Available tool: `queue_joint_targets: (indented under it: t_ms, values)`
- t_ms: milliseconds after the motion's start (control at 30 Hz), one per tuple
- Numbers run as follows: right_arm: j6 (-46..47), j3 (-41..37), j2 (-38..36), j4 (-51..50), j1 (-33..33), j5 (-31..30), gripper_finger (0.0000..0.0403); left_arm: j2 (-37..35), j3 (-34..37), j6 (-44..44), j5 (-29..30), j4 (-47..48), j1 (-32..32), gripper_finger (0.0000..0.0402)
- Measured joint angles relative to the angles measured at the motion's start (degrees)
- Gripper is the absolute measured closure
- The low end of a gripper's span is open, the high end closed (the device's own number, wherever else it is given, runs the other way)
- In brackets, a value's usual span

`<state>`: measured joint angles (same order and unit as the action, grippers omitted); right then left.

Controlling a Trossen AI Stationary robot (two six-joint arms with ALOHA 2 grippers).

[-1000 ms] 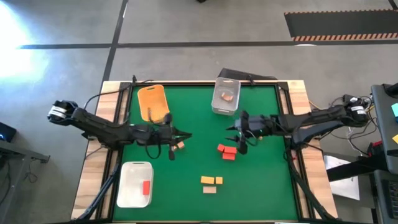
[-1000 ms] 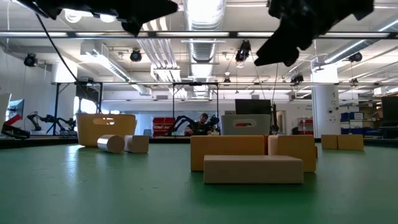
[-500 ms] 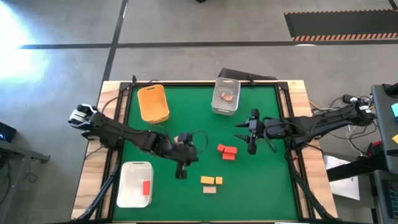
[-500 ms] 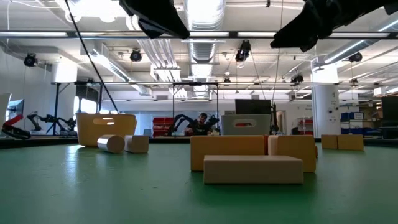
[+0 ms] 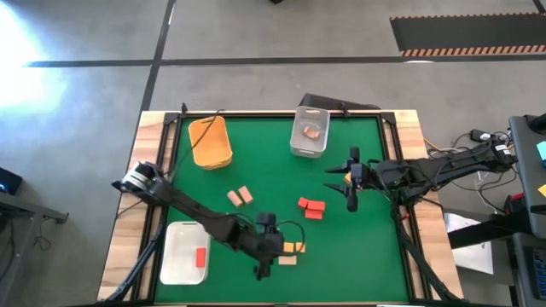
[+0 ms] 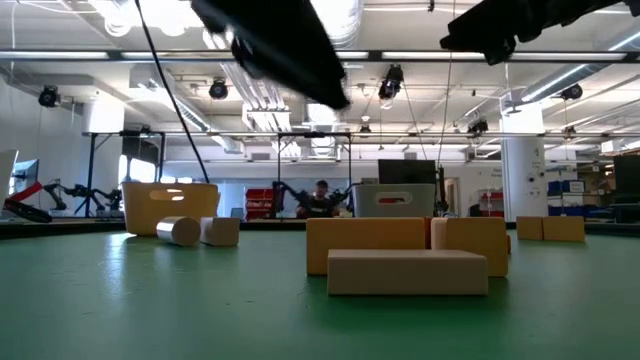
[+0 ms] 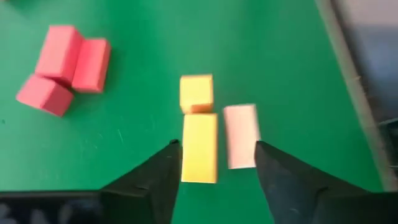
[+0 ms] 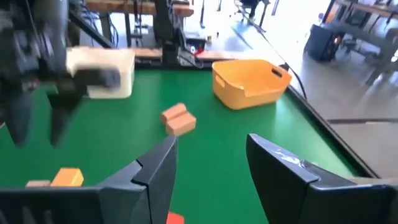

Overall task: Sort & place blocks by color
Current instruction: Put the yellow block into the yellow bin

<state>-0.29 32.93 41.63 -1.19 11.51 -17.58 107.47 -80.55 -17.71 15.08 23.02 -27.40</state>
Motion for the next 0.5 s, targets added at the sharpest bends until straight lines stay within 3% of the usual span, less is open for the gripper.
queue_joint_targets:
  t_ms: [167,500]
  values:
    - [-3.7,0.0,0.41,2.15,0.0,-0.02,0.022,4.06,-0.39,-0.97,-1.36,-3.3,0.0,0.0168]
    - [-6.83,0.02,0.07,3.65,-0.02,-0.04,0.022,4.51,2.85,-1.45,-1.19,-10.9,1.63,0.0176]
